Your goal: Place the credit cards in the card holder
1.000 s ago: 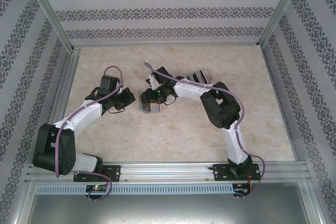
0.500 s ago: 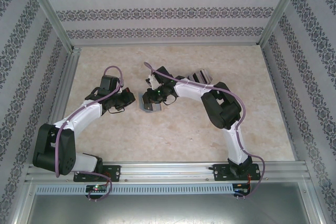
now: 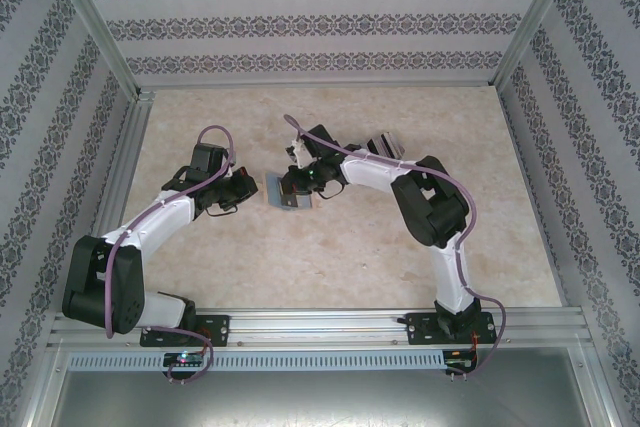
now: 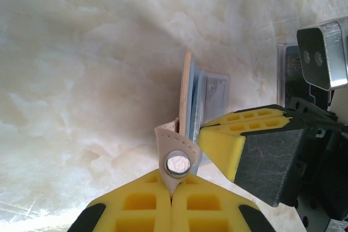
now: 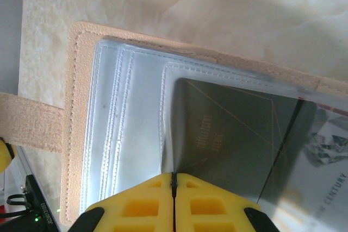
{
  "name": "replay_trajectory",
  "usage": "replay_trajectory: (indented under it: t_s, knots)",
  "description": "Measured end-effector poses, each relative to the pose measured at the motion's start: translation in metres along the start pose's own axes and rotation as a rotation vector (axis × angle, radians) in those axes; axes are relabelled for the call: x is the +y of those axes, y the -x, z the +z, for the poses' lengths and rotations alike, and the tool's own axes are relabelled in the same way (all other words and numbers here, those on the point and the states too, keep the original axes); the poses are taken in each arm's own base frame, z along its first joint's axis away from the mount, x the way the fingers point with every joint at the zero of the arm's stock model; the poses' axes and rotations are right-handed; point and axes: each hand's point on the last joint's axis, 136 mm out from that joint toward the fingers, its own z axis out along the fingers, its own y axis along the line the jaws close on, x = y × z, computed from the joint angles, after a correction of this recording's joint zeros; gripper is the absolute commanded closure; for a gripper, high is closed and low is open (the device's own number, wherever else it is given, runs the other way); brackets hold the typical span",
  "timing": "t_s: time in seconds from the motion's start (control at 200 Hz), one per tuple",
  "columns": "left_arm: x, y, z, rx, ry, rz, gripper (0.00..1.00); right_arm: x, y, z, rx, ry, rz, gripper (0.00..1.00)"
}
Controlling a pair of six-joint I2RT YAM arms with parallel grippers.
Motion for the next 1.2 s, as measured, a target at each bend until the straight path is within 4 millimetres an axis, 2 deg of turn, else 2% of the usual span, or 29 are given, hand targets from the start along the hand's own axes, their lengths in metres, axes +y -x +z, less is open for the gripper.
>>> replay_trajectory:
  t_s: [0.355, 0.729, 0.984, 1.059, 1.199]
  knots:
    - [0.015, -0.001, 0.011, 0.01, 0.055, -0.009, 1.0, 0.002, 0.008, -0.012, -0.026, 0.057, 0.038, 0.92]
    - [0.021, -0.002, 0.015, 0.014, 0.078, -0.01, 1.0, -0.016, 0.006, -0.021, -0.032, 0.056, 0.076, 0.9]
    - [0.022, -0.001, 0.015, 0.011, 0.086, -0.01, 1.0, -0.048, -0.001, -0.029, -0.034, 0.009, 0.125, 0.72]
    - [0.024, -0.002, 0.016, 0.011, 0.092, -0.011, 1.0, -0.058, -0.004, -0.031, -0.032, -0.014, 0.135, 0.71]
    - [0.025, -0.002, 0.017, 0.011, 0.095, -0.011, 0.91, -0.062, -0.003, -0.038, -0.041, -0.03, 0.14, 0.68]
